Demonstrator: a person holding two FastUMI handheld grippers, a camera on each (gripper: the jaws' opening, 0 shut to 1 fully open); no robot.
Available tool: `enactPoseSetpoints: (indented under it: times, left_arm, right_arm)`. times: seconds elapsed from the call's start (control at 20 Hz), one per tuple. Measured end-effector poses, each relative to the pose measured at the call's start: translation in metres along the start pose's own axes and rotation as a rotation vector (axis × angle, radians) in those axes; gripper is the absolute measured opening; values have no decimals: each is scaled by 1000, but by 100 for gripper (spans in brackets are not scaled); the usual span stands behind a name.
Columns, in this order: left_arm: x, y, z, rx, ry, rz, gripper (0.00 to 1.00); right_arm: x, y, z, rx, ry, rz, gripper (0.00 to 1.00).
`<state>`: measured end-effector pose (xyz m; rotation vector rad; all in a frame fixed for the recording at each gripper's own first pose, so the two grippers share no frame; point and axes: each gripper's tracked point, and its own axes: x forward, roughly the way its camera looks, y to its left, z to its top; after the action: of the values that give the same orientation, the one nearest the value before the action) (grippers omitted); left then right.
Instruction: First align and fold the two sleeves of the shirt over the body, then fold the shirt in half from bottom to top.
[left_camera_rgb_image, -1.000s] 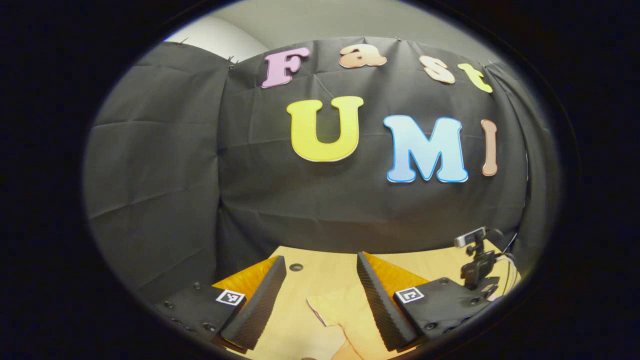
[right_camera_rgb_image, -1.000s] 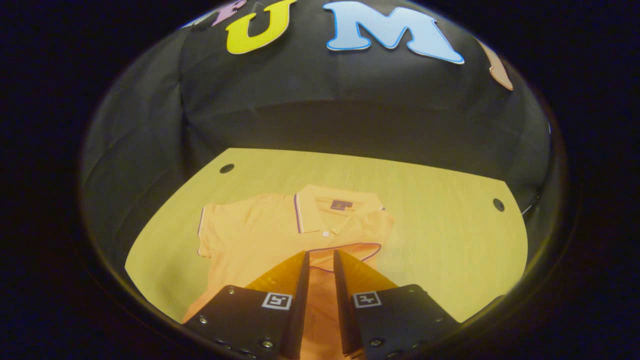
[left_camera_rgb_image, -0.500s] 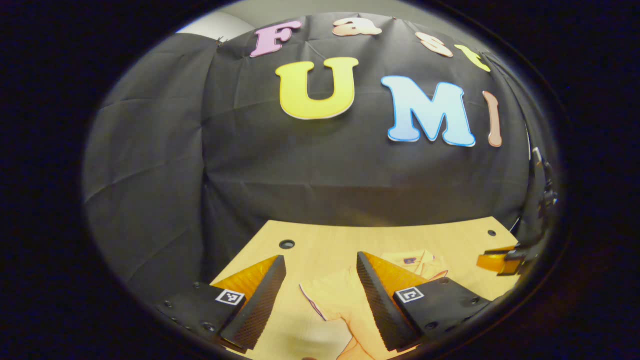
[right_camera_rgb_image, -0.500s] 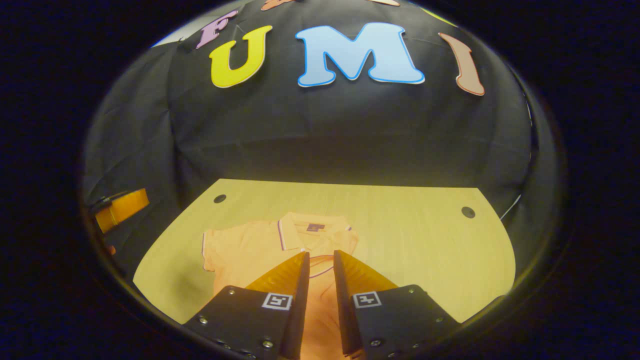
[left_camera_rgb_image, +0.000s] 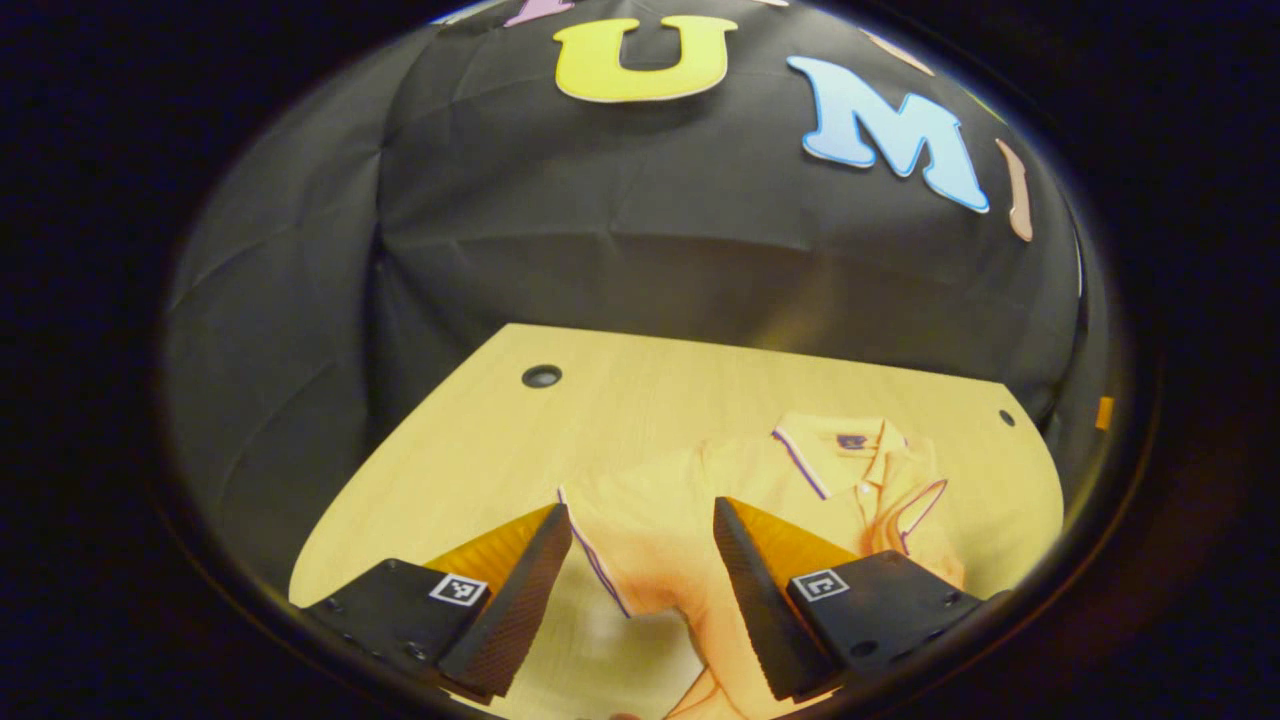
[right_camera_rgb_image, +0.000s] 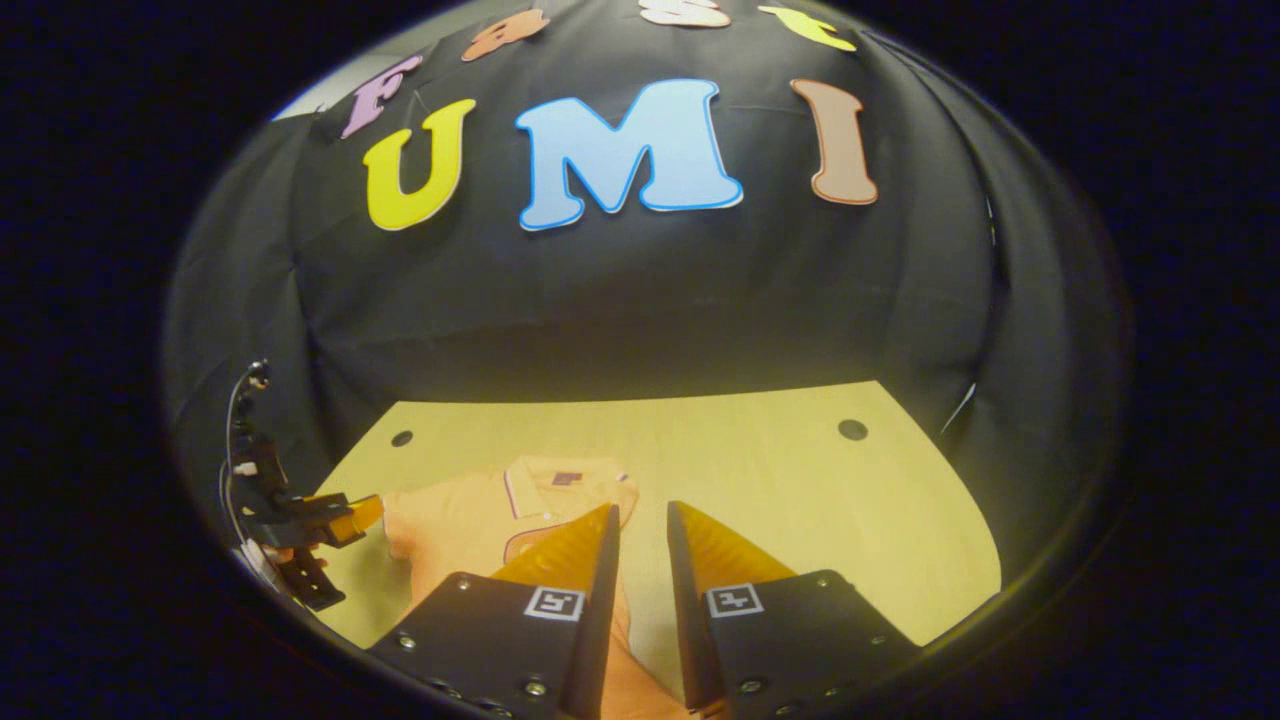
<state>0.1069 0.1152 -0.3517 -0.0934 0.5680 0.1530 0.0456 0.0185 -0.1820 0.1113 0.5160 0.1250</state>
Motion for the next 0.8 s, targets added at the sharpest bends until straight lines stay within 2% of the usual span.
enactPoseSetpoints:
  times: [0.2, 0.25, 0.3, 0.5, 0.55, 0.6, 0.8]
  left_arm:
    - [24, 4, -29, 11, 81, 23, 96]
    - [28, 5, -35, 12, 97, 31, 96]
    - [32, 7, -41, 11, 112, 44, 95]
    - [38, 12, -72, -22, 188, 96, 95]
    - [38, 13, -86, -31, 223, 106, 95]
    - [39, 14, -80, -49, 179, 106, 95]
    - [36, 12, -82, -42, 149, 119, 95]
  right_arm:
    - [-14, -32, -8, 32, 9, -68, 30]
    - [-17, -40, -12, 40, 13, -85, 27]
    - [-20, -46, -14, 47, 17, -97, 30]
    - [-27, -62, -25, 74, 28, -133, 30]
    - [-29, -65, -27, 77, 29, -138, 27]
    - [-31, -67, -27, 78, 31, -144, 30]
    - [-33, -78, -30, 76, 35, -159, 31]
